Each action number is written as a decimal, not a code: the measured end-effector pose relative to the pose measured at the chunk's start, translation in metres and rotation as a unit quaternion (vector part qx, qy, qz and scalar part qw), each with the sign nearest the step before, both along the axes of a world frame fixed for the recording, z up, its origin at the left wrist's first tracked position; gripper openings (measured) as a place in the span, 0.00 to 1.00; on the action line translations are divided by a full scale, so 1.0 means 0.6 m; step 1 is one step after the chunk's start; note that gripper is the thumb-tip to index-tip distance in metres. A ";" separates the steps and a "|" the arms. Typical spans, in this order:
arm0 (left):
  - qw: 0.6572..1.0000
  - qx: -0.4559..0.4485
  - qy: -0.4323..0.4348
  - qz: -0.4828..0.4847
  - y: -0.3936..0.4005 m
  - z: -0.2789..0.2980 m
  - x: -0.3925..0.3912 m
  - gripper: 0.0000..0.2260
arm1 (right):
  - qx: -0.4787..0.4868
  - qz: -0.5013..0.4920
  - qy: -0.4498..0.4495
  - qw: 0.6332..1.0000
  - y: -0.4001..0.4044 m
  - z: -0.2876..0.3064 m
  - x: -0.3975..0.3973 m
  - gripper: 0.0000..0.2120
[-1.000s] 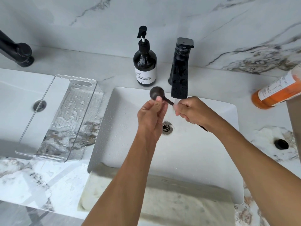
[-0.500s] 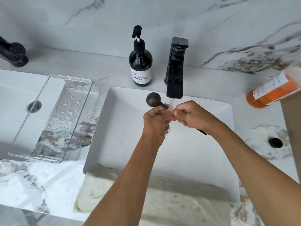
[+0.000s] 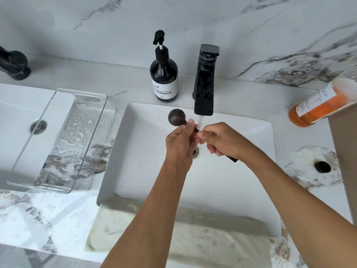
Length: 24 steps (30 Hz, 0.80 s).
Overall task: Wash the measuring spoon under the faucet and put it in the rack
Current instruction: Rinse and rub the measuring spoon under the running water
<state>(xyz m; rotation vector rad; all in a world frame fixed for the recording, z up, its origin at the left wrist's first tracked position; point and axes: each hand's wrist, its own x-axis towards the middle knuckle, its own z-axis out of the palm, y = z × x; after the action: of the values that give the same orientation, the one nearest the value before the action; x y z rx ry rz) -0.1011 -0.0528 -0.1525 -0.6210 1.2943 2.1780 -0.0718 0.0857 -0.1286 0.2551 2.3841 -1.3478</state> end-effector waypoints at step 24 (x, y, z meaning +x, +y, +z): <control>0.999 -0.013 -0.028 0.017 0.013 -0.002 -0.005 0.09 | 0.043 -0.053 -0.006 0.998 0.031 -0.017 0.017 0.23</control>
<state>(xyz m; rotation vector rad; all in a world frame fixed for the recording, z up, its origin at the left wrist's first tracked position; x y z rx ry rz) -0.1042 -0.0450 -0.1539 -0.7134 1.2932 2.1583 -0.0618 0.1043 -0.1389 0.4188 2.4533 -1.2858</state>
